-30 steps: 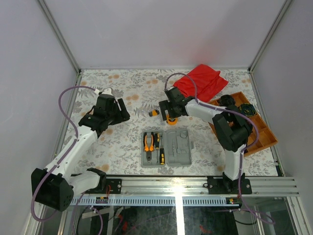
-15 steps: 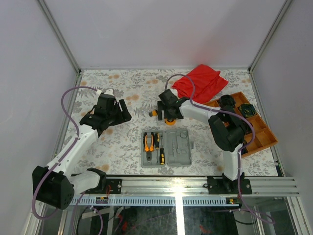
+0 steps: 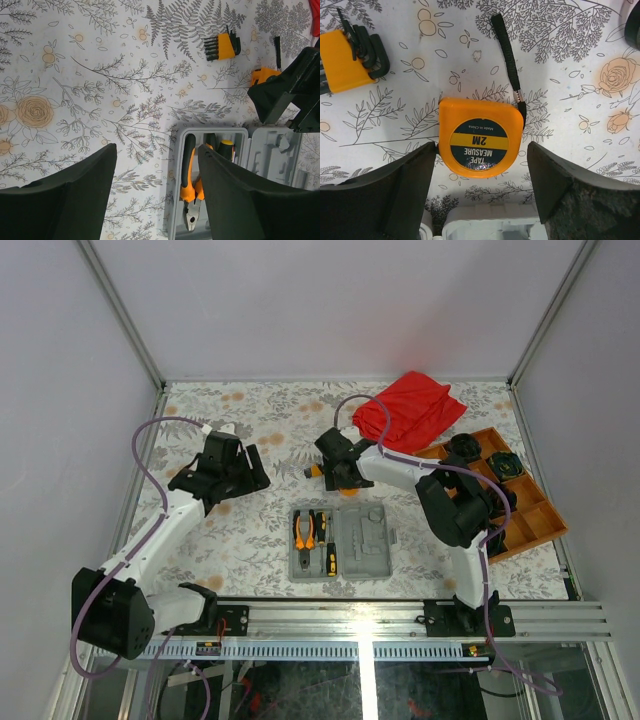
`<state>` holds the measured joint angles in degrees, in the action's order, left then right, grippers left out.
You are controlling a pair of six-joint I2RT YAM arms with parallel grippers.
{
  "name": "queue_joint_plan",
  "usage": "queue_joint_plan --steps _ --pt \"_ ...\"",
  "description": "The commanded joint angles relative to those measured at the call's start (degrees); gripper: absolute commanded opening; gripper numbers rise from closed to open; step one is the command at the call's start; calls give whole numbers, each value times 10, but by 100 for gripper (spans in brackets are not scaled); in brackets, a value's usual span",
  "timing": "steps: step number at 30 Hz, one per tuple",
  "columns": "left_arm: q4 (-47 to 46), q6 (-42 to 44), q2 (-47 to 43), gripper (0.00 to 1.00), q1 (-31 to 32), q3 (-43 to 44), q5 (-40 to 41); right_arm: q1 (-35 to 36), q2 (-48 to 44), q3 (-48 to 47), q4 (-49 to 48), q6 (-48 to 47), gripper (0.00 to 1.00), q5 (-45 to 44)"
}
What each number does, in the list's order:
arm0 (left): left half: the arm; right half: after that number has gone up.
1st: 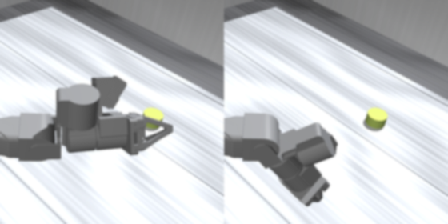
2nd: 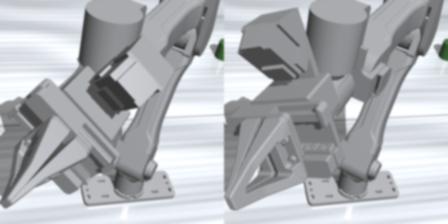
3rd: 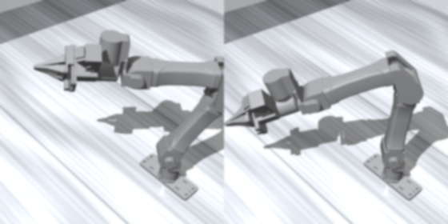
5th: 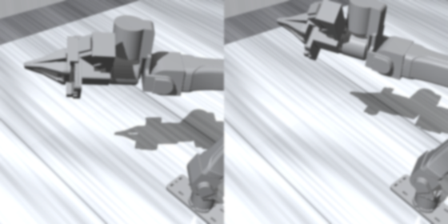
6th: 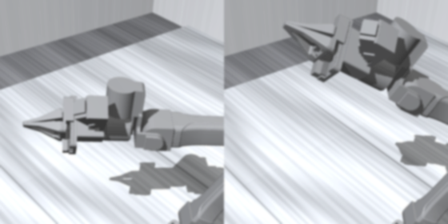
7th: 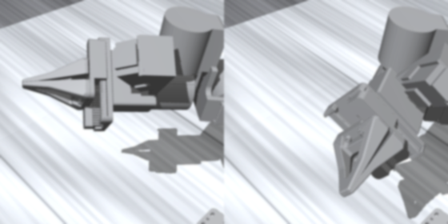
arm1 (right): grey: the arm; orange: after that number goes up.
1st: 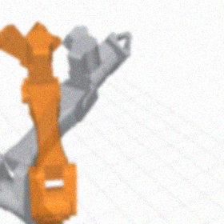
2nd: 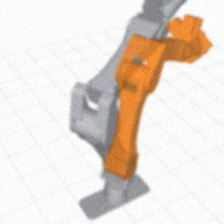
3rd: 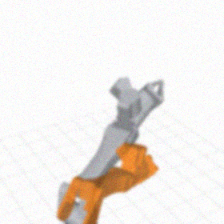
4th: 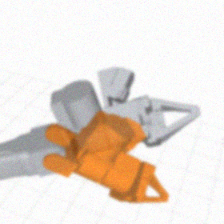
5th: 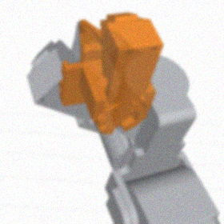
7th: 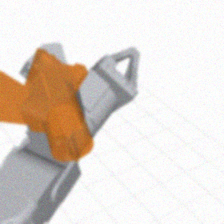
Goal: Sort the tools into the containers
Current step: Pick up the engineering item from the center of the board.
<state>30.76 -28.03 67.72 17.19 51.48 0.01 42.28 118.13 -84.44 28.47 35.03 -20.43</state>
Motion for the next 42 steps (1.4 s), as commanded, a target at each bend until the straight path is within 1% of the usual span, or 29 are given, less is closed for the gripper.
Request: queue_joint_plan --steps 1,5,8,11,14,20,25,33,39,42 --pt "-16 3 5 64 -6 -7 10 0 -14 17 -10 -13 79 -39" --pt "-21 3 8 64 -6 -9 13 -18 -43 63 -51 -22 79 -17" --pt "-24 3 8 64 -6 -11 13 -31 -69 93 -89 -34 86 10" --pt "-26 4 6 64 -6 -12 21 -34 -86 92 -97 -43 92 23" --pt "-27 5 0 64 -6 -12 32 -34 -83 77 -102 -43 93 39" --pt "-29 6 -11 64 -6 -15 44 -35 -43 27 -75 -39 91 39" --pt "-29 6 -6 64 -5 -12 34 -41 -34 36 -71 -37 86 39" --pt "-31 5 -8 64 -6 -15 30 -49 -39 63 -72 -37 84 52" --pt "-31 4 -13 64 -6 -14 29 -51 -14 55 -64 -36 79 54" --pt "-31 3 -11 64 -6 -13 26 -52 -9 55 -63 -37 74 49"
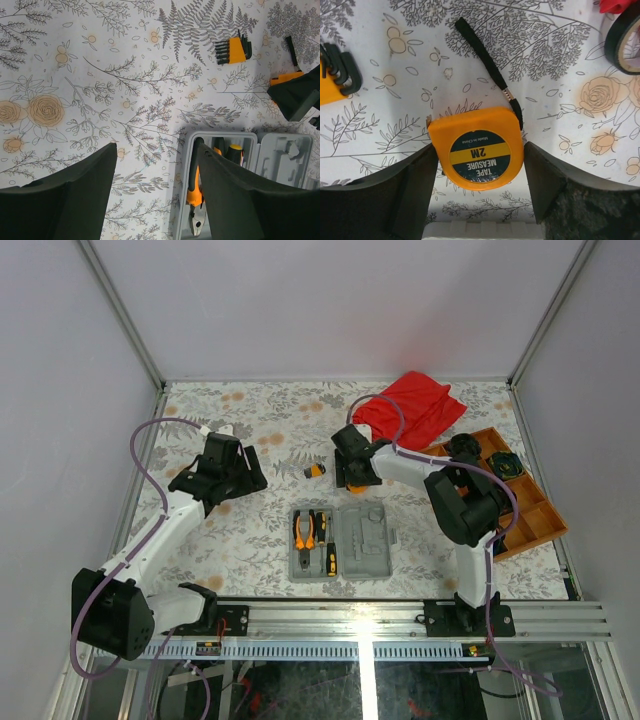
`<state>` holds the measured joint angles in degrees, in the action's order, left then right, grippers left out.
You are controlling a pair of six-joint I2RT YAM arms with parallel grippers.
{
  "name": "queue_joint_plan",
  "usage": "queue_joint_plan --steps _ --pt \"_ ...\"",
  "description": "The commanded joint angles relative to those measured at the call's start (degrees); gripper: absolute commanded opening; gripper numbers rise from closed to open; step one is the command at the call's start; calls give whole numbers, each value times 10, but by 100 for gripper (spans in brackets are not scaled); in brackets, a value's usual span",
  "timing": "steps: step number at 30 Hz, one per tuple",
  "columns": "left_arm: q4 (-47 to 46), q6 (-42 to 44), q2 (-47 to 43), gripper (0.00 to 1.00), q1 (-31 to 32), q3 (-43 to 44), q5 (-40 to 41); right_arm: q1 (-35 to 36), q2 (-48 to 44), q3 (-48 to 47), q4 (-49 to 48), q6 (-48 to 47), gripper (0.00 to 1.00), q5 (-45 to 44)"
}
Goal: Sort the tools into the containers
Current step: Pick up the engineering item from the center of the board.
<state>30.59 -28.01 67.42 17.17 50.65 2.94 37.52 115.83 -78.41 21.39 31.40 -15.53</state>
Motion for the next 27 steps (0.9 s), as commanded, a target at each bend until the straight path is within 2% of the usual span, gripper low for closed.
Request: queue_joint_plan --steps 1,11,17,20,22,27 --pt "-29 4 -7 64 -6 -4 -6 -5 14 -2 6 -2 72 -1" --pt "-25 4 -13 64 -6 -6 -2 -6 -33 17 4 -36 51 -31" --pt "-23 11 -2 64 -6 -1 -4 -6 -113 64 -22 -76 45 -23" --pt "-29 16 -1 64 -5 -1 -11 -6 -157 93 -36 -95 37 -17" --pt "-33 18 -4 64 -6 -1 -12 -6 -189 116 -40 -94 31 -15" --pt "-42 21 -19 64 -6 -6 -11 -6 -272 185 -69 -65 26 21"
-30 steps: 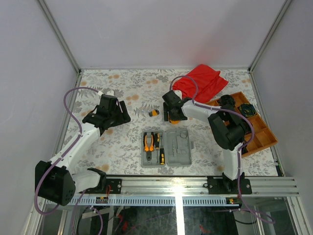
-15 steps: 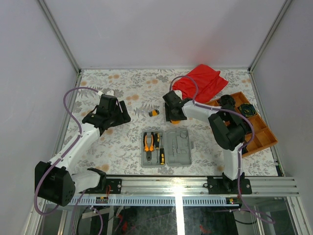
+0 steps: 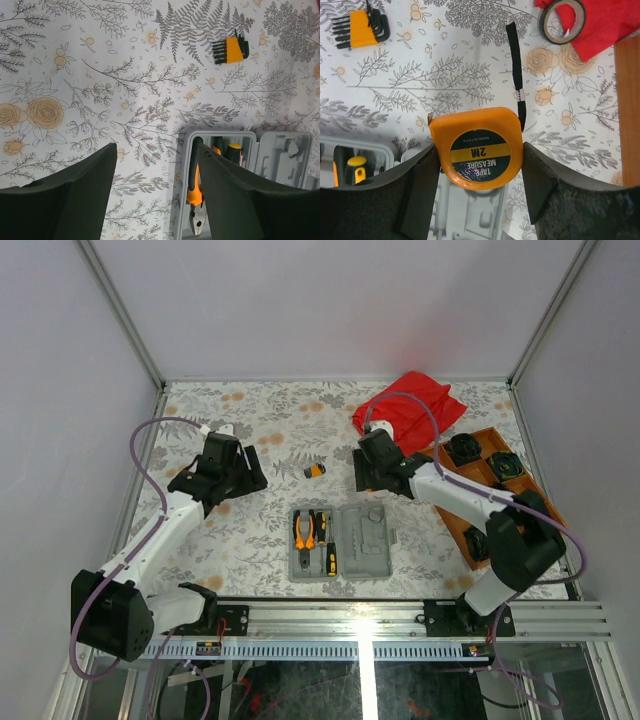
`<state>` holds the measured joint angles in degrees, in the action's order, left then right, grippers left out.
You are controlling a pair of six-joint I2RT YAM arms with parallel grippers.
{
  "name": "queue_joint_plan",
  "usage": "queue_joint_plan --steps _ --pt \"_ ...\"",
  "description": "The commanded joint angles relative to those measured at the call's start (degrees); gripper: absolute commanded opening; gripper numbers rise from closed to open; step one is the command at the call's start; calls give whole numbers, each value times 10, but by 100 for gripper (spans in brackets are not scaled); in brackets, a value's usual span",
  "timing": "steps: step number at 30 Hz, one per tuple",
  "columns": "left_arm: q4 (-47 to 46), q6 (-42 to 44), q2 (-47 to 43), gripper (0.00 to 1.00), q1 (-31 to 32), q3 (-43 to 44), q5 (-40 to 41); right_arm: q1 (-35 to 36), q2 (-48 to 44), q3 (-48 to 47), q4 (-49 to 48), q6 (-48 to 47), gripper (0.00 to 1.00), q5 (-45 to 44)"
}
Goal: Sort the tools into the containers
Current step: Pick up the engineering item from the center of the board, then place the engineering item in the storage box.
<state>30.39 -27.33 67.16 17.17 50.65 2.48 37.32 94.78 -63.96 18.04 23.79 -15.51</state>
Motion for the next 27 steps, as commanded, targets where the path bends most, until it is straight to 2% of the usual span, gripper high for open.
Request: queue_joint_plan --steps 1,10,19,24,27 --pt "-42 14 -19 64 -5 -5 -9 -4 -75 55 -41 19 25 28" --pt "-47 -6 -28 66 -5 -16 -5 11 -178 174 -94 141 12 54" --pt "-106 -73 -19 61 -2 -65 -108 97 -233 195 -22 236 10 -26" --pt "-127 -103 -6 60 20 -79 -110 124 -286 229 12 299 8 -45" --pt "-147 -121 -3 60 54 -84 -95 136 -308 243 33 330 7 -47"
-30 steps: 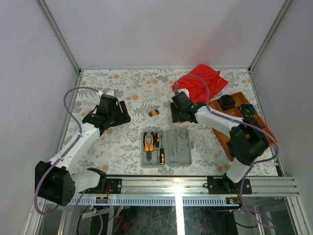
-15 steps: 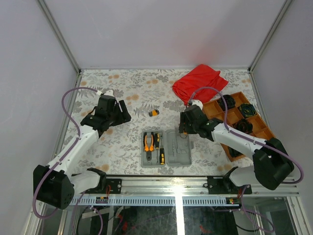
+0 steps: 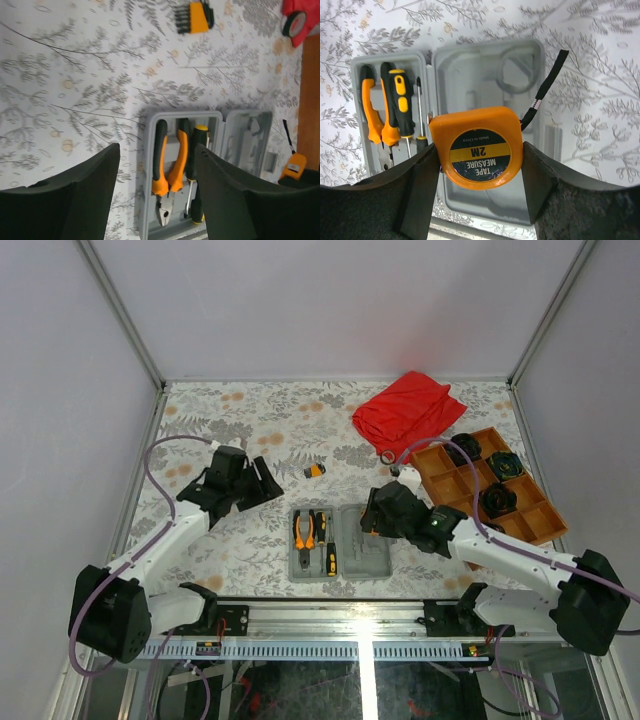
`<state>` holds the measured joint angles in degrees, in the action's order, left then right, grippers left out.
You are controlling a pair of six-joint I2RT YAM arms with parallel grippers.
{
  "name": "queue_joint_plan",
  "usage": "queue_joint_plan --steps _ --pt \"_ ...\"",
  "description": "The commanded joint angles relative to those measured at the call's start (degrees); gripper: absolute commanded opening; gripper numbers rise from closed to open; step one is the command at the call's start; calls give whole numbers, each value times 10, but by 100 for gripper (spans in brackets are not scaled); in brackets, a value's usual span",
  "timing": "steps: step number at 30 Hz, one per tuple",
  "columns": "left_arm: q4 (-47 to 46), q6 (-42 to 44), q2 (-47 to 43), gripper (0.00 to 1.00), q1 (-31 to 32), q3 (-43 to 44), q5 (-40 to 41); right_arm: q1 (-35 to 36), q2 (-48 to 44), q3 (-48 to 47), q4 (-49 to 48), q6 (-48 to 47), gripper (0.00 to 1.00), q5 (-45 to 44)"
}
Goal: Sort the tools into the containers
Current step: Place the engineering item in the storage box.
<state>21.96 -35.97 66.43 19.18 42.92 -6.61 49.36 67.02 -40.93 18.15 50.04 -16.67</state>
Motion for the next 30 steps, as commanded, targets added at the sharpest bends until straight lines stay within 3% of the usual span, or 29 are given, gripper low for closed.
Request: queue_joint_plan --steps 1,8,14,20,30 --pt "-67 -40 8 59 48 -6 6 20 -36 16 41 78 7 -39" --pt "-96 -41 28 60 105 -16 18 63 -48 25 79 133 6 -52" --pt "-101 -36 27 60 107 -44 20 123 -27 20 95 162 7 -73" --pt "-103 -47 29 60 107 -62 1 153 1 18 91 133 7 -65" --pt "-99 -60 23 60 108 -64 -4 157 -15 52 136 154 7 -39"
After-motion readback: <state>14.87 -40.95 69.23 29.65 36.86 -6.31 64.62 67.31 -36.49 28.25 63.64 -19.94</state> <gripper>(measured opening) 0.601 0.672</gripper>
